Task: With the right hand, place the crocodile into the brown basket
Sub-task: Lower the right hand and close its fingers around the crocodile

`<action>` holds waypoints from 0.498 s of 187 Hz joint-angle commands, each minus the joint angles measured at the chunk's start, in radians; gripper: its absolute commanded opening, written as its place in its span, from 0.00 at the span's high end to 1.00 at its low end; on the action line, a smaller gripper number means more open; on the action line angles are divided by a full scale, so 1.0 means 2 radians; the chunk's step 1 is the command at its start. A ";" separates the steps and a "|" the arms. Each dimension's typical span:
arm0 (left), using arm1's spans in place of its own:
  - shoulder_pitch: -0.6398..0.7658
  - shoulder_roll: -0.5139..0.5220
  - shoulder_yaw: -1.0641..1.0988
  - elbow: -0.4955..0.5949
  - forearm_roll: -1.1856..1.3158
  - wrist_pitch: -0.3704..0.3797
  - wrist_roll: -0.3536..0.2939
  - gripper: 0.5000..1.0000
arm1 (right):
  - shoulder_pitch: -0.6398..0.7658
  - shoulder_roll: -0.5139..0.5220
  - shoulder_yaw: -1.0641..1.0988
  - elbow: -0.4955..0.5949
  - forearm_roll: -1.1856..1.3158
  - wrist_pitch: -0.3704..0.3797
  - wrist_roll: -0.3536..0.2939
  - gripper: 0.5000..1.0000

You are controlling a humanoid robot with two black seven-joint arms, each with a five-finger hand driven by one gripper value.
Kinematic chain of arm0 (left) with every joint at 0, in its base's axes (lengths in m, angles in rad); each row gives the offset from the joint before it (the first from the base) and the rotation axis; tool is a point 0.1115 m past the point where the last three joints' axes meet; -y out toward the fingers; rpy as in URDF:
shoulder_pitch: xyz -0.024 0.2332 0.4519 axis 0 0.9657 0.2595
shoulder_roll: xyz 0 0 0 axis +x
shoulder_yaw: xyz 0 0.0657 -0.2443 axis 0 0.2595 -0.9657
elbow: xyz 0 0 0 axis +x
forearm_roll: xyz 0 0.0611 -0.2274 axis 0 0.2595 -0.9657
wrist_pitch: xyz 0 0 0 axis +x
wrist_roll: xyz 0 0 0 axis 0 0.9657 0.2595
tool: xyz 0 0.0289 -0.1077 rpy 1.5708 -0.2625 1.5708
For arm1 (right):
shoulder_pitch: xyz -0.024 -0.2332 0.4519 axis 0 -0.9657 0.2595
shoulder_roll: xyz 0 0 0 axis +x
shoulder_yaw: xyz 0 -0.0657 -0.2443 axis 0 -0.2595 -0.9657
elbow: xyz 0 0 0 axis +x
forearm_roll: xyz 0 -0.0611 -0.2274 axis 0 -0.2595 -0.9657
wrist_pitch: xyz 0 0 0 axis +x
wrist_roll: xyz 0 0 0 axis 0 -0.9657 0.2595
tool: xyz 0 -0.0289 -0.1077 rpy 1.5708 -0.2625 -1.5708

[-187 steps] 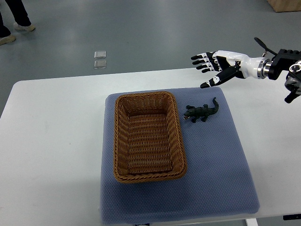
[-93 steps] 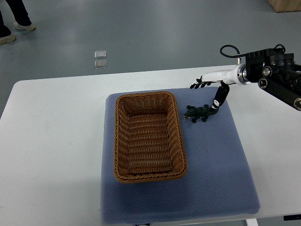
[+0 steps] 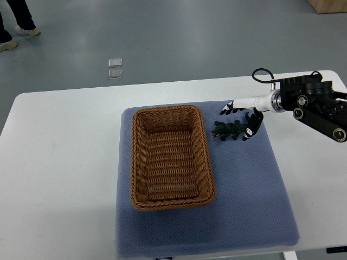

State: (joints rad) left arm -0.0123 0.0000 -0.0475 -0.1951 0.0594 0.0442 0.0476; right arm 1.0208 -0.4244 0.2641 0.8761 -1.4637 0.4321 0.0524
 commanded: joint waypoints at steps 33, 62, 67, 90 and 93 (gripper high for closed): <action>0.000 0.000 0.001 -0.002 -0.001 -0.001 0.000 0.00 | -0.005 0.003 -0.002 -0.002 -0.018 -0.004 0.000 0.29; 0.000 0.000 0.001 -0.004 0.000 -0.001 0.000 0.00 | -0.006 0.006 -0.002 -0.003 -0.021 -0.005 0.000 0.38; 0.000 0.000 0.001 -0.004 0.000 -0.001 0.000 0.00 | -0.006 0.006 -0.002 -0.004 -0.020 -0.005 0.001 0.39; 0.000 0.000 0.001 -0.001 0.000 -0.001 0.000 0.00 | -0.009 0.006 -0.002 -0.005 -0.021 -0.014 0.001 0.46; 0.001 0.000 0.001 -0.001 0.000 -0.001 0.000 0.00 | -0.010 0.006 -0.002 -0.005 -0.021 -0.014 0.001 0.47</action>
State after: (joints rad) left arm -0.0123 0.0000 -0.0448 -0.2023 0.0595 0.0429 0.0473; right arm 1.0083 -0.4128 0.2592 0.8684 -1.5035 0.4150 0.0530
